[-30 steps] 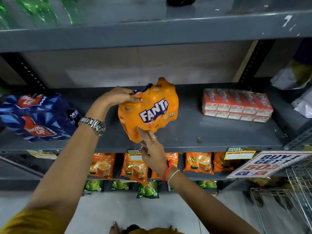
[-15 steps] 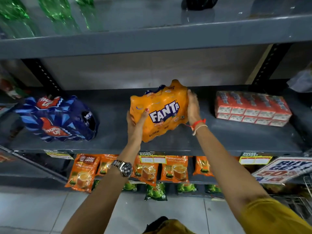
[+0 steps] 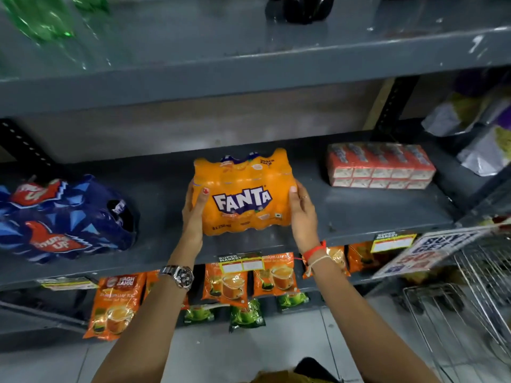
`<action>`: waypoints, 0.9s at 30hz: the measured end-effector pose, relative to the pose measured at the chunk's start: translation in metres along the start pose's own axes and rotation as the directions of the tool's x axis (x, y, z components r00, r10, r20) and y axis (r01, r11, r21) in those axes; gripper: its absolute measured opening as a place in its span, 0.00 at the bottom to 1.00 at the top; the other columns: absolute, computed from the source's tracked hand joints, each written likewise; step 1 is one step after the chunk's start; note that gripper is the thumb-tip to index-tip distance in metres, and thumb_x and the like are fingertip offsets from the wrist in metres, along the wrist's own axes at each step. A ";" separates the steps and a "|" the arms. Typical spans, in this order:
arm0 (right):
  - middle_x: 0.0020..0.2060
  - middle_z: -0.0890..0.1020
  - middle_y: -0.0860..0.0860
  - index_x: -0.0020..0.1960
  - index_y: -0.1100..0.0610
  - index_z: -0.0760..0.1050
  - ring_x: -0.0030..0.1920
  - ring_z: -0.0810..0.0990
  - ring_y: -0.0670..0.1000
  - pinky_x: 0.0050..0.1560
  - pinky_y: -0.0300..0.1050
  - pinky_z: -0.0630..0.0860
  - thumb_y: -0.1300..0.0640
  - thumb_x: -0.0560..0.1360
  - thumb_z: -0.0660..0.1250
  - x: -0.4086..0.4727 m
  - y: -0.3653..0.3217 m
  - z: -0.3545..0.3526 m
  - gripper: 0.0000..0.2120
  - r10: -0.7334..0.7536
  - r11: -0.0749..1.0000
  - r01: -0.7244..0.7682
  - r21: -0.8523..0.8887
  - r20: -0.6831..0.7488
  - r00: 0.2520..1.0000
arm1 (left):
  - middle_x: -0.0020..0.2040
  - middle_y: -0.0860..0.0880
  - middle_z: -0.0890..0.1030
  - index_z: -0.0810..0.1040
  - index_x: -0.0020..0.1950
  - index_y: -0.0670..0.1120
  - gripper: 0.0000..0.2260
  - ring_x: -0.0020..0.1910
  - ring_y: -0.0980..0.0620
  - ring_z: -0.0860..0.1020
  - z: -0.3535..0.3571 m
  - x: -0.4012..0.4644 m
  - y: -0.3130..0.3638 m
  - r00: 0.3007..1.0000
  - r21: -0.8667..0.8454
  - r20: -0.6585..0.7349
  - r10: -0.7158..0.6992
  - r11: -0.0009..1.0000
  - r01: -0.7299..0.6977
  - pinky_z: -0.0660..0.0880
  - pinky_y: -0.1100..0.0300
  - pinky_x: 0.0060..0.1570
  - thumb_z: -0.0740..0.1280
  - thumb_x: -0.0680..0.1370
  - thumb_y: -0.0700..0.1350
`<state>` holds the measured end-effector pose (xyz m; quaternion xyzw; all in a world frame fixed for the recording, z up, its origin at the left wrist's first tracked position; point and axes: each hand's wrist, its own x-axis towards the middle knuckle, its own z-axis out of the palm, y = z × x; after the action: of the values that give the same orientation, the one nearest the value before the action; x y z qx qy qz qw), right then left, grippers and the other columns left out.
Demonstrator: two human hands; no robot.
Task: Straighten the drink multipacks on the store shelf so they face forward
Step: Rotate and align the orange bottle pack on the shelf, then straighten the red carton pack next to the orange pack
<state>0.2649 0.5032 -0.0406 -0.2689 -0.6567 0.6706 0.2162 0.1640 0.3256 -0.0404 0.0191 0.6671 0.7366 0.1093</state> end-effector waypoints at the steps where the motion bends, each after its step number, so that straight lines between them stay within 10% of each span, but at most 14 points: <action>1: 0.61 0.78 0.49 0.66 0.44 0.69 0.59 0.78 0.50 0.64 0.55 0.76 0.43 0.79 0.56 -0.003 0.000 -0.001 0.17 -0.004 1.000 0.004 0.002 0.002 1.000 | 0.61 0.48 0.77 0.62 0.73 0.54 0.45 0.57 0.47 0.79 0.000 -0.001 -0.001 1.000 -0.011 -0.010 0.007 1.000 -0.007 0.80 0.59 0.42 0.69 0.61 0.69; 5: 0.59 0.77 0.47 0.62 0.38 0.66 0.60 0.78 0.51 0.63 0.56 0.76 0.42 0.79 0.56 -0.009 -0.001 -0.002 0.12 -0.004 1.000 0.004 -0.006 0.035 0.999 | 0.58 0.51 0.78 0.62 0.73 0.55 0.48 0.53 0.51 0.80 -0.002 -0.007 -0.003 0.999 -0.001 -0.022 0.033 0.999 -0.033 0.80 0.61 0.40 0.69 0.56 0.72; 8: 0.63 0.77 0.49 0.66 0.40 0.66 0.60 0.78 0.52 0.62 0.54 0.77 0.42 0.79 0.56 -0.006 -0.002 -0.006 0.16 0.005 1.000 -0.003 -0.022 0.065 0.998 | 0.65 0.44 0.75 0.61 0.74 0.53 0.27 0.58 0.44 0.78 0.003 -0.010 -0.001 0.997 0.004 -0.068 0.041 0.999 -0.041 0.79 0.57 0.43 0.62 0.76 0.56; 14: 0.60 0.74 0.46 0.69 0.56 0.69 0.56 0.74 0.41 0.45 0.17 0.70 0.53 0.80 0.59 0.010 -0.008 -0.053 0.18 -0.017 1.000 0.017 0.012 0.079 0.997 | 0.79 0.46 0.49 0.44 0.77 0.48 0.34 0.77 0.49 0.53 0.050 -0.047 -0.011 0.805 0.405 -0.346 0.482 0.850 -0.336 0.54 0.45 0.75 0.56 0.78 0.59; 18: 0.62 0.77 0.55 0.67 0.60 0.71 0.61 0.76 0.49 0.58 0.28 0.68 0.60 0.78 0.62 0.037 -0.018 -0.107 0.17 -0.129 0.988 0.119 -0.096 -0.111 0.985 | 0.78 0.39 0.46 0.44 0.77 0.42 0.32 0.78 0.46 0.45 0.120 -0.066 -0.020 0.701 0.552 -0.329 0.632 0.731 -0.400 0.44 0.40 0.75 0.57 0.80 0.52; 25: 0.70 0.67 0.67 0.72 0.67 0.62 0.71 0.65 0.64 0.72 0.54 0.59 0.52 0.74 0.64 0.136 -0.027 -0.223 0.31 -0.229 0.840 0.012 -0.542 -0.335 0.914 | 0.79 0.49 0.46 0.46 0.77 0.47 0.31 0.78 0.48 0.45 0.243 -0.084 -0.068 0.736 0.587 0.175 0.653 0.531 -0.611 0.43 0.54 0.77 0.56 0.79 0.53; 27: 0.70 0.65 0.68 0.72 0.68 0.60 0.71 0.63 0.65 0.72 0.55 0.57 0.50 0.74 0.67 0.157 -0.031 -0.243 0.35 -0.152 0.798 -0.120 -0.591 -0.389 0.908 | 0.79 0.52 0.47 0.47 0.77 0.46 0.31 0.78 0.53 0.45 0.272 -0.069 -0.069 0.801 0.505 0.246 0.546 0.633 -0.586 0.44 0.63 0.76 0.59 0.79 0.50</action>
<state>0.3004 0.7914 -0.0198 -0.4547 -0.7758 0.3514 0.2605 0.2881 0.5846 -0.0705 0.2839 0.8076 0.5040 -0.1147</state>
